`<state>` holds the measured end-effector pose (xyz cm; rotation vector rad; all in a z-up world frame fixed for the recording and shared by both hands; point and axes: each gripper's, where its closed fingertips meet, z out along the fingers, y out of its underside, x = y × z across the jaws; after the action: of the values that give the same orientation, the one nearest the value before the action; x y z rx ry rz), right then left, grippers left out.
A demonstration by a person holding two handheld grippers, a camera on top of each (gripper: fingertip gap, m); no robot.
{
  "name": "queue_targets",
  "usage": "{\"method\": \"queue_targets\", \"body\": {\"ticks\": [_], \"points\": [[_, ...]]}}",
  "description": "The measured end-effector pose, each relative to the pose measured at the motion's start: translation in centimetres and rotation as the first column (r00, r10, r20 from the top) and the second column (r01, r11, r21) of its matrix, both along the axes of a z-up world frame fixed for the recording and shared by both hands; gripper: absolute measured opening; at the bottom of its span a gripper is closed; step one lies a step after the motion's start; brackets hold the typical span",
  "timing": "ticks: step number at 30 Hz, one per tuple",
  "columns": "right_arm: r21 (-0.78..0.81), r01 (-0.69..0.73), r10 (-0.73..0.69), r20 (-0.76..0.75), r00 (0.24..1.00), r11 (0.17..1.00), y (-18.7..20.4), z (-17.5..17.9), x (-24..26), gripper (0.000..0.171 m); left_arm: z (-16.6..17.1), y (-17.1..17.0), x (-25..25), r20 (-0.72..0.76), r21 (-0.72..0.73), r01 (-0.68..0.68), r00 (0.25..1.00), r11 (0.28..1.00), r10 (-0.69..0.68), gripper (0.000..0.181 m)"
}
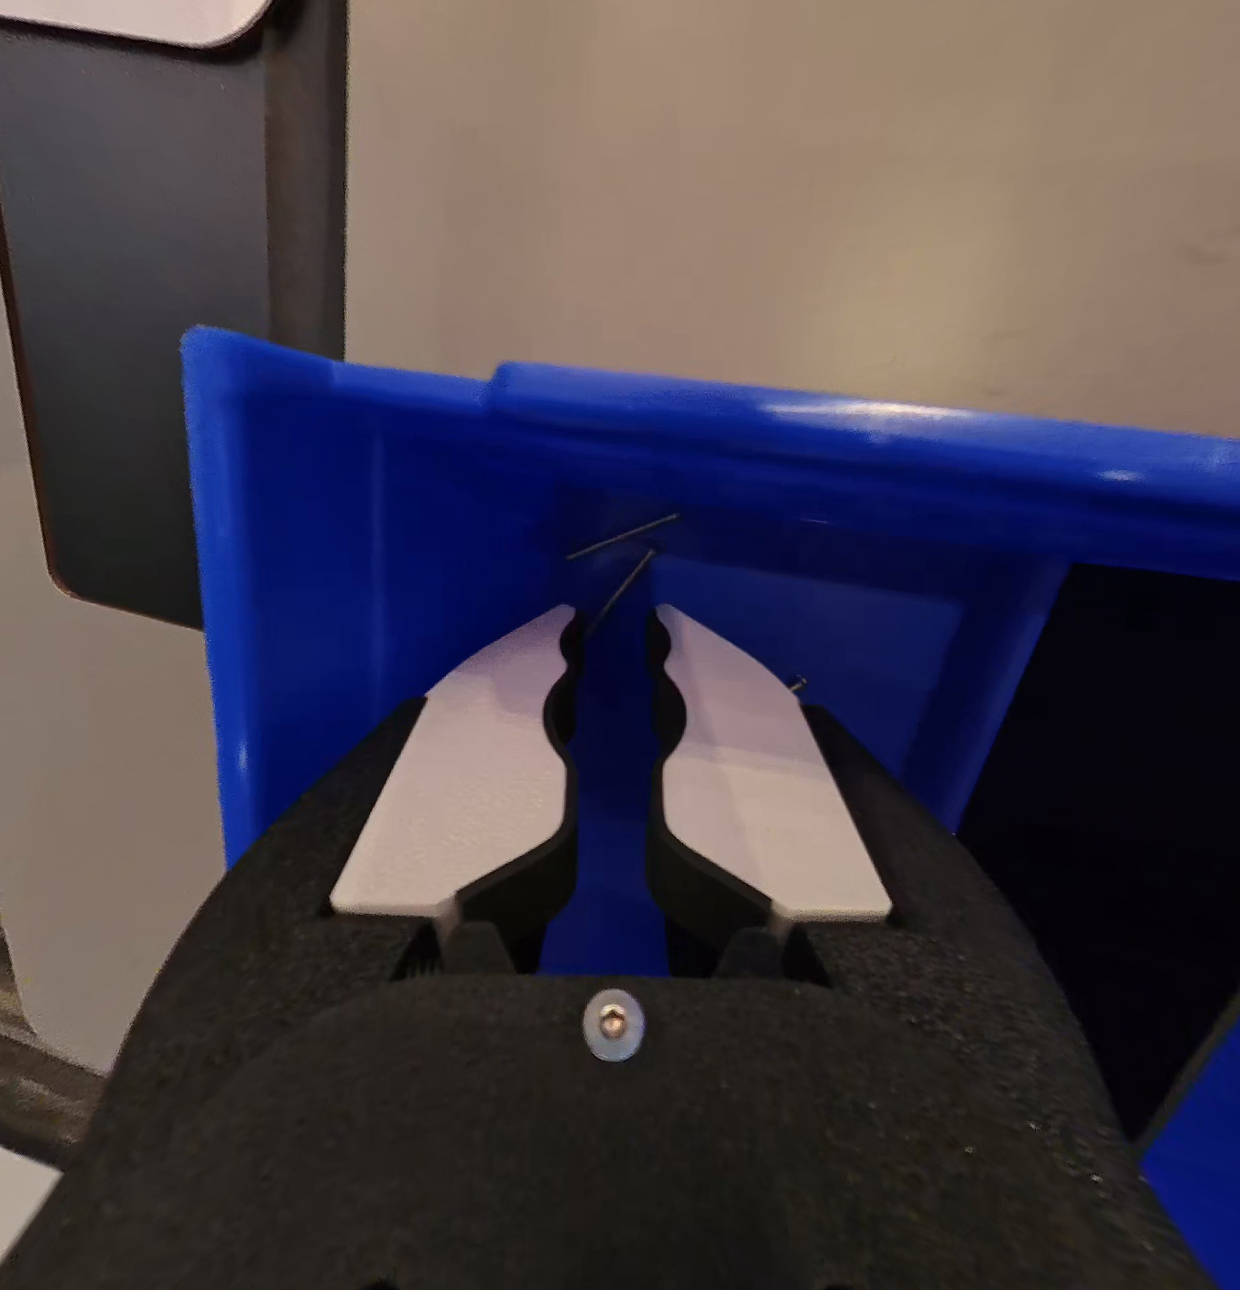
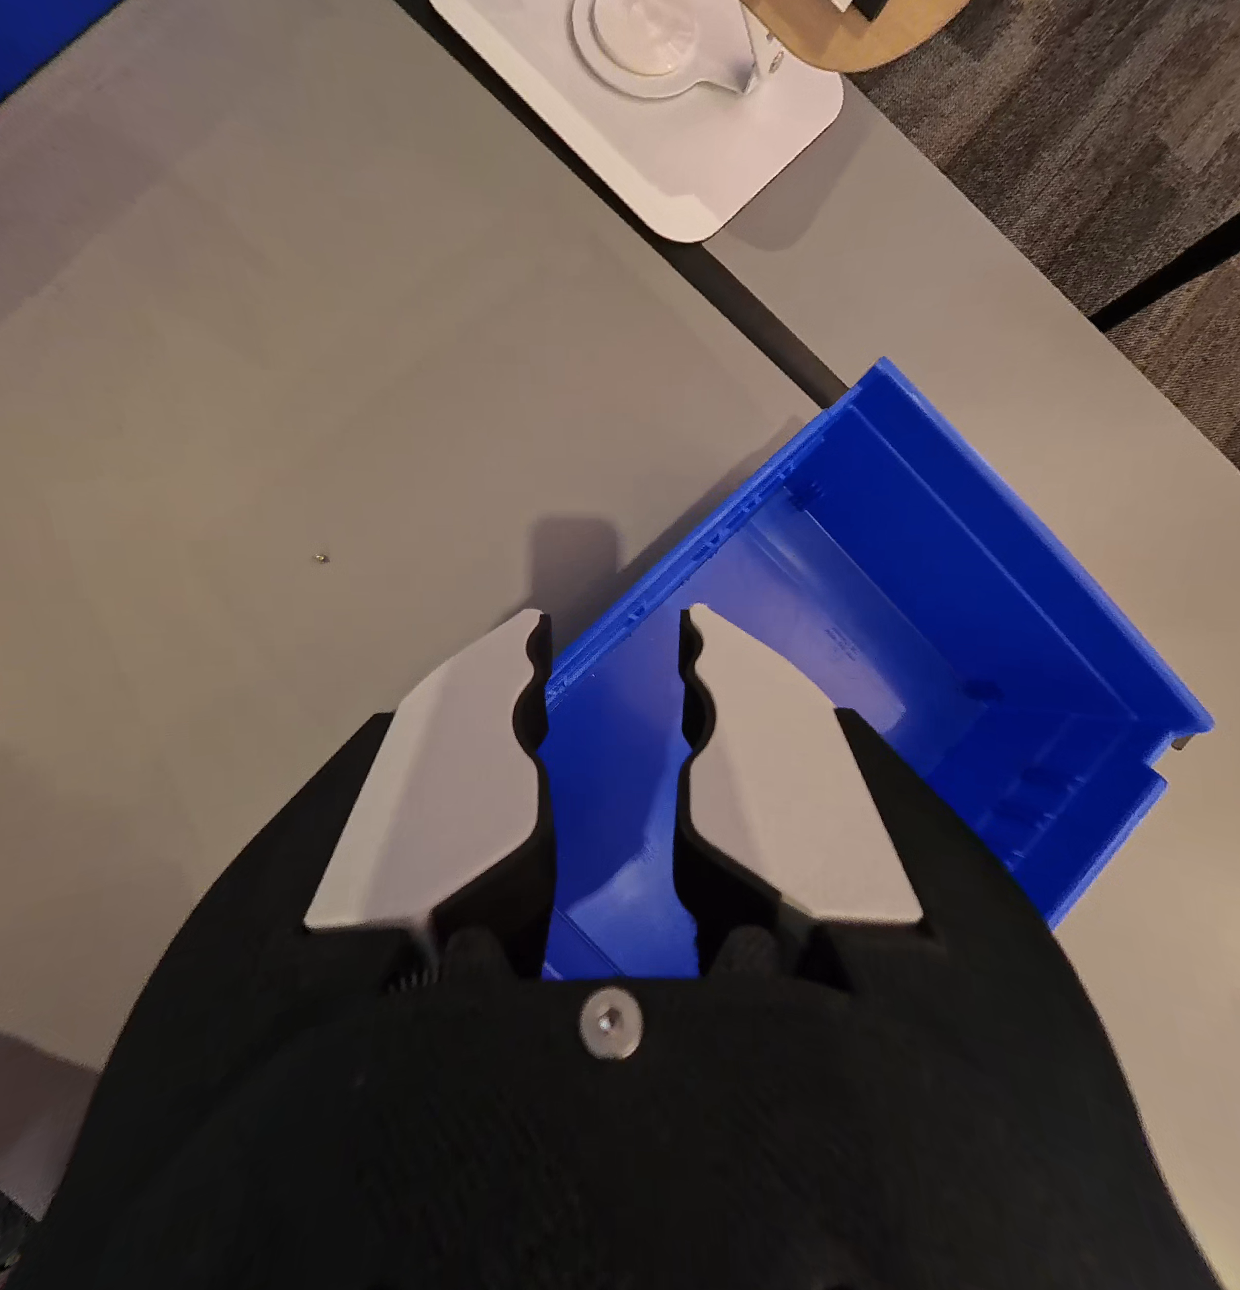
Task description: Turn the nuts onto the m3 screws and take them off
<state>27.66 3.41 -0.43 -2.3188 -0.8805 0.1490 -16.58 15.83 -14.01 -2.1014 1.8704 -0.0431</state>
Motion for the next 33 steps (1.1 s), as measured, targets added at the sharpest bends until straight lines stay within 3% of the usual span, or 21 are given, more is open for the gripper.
{"method": "queue_targets", "body": {"ticks": [13,21,25,31,33], "points": [[0.008,-0.036,0.036,-0.035,0.999,0.999,-1.1,1.1,-1.1,0.036,-1.2,0.0,0.4,-0.039,-0.015,0.104,0.994,0.994,-0.105,0.009],[-0.019,-0.061,0.061,-0.026,0.998,0.998,-1.5,0.6,-1.4,0.036,-1.2,-0.3,0.5,0.015,-0.023,0.042,0.999,0.999,-0.042,0.003],[-0.014,-0.072,0.071,-0.043,0.997,0.997,-1.4,0.7,-1.6,0.035,0.5,-0.7,-0.1,0.072,-0.002,-0.012,0.997,1.000,0.012,0.001],[-0.015,-0.116,0.115,-0.076,0.990,0.993,-1.1,0.5,-2.9,0.035,5.9,-2.4,0.4,0.225,0.034,-0.067,0.973,0.997,0.058,0.000],[-0.018,-0.139,0.137,-0.079,0.987,0.990,-1.3,0.3,-3.5,0.035,6.4,-1.5,-0.9,0.168,0.115,-0.110,0.982,0.987,0.090,0.000]]}}
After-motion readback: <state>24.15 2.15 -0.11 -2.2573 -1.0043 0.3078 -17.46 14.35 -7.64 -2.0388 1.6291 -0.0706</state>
